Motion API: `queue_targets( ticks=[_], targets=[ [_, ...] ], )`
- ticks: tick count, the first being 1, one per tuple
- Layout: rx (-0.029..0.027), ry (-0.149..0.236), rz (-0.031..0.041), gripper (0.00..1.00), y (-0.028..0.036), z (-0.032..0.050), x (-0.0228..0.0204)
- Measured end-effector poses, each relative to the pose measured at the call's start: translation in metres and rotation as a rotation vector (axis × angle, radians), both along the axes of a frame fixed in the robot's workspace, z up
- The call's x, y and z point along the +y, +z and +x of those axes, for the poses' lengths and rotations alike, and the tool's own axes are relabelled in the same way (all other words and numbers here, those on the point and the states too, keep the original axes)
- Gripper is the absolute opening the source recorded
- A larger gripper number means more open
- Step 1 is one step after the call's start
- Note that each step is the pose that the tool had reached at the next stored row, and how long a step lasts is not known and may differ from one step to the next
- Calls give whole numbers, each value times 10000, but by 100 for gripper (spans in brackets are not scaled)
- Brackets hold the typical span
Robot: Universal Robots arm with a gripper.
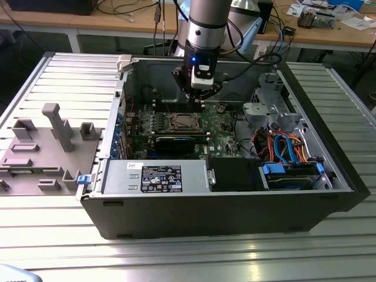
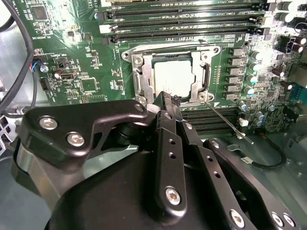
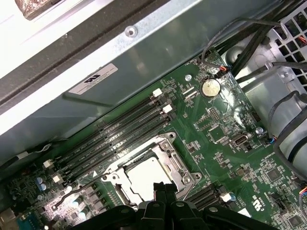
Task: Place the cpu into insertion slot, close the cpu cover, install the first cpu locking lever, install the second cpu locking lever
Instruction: 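Install the first cpu locking lever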
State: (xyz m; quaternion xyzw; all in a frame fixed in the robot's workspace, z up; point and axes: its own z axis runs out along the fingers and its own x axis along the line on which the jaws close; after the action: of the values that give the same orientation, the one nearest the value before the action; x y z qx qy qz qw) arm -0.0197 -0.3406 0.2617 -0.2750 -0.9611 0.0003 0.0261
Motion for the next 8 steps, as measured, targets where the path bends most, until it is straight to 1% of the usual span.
queue_targets(
  ticks=[8],
  targets=[
    [0,201,0,11,0,0,0]
  ],
)
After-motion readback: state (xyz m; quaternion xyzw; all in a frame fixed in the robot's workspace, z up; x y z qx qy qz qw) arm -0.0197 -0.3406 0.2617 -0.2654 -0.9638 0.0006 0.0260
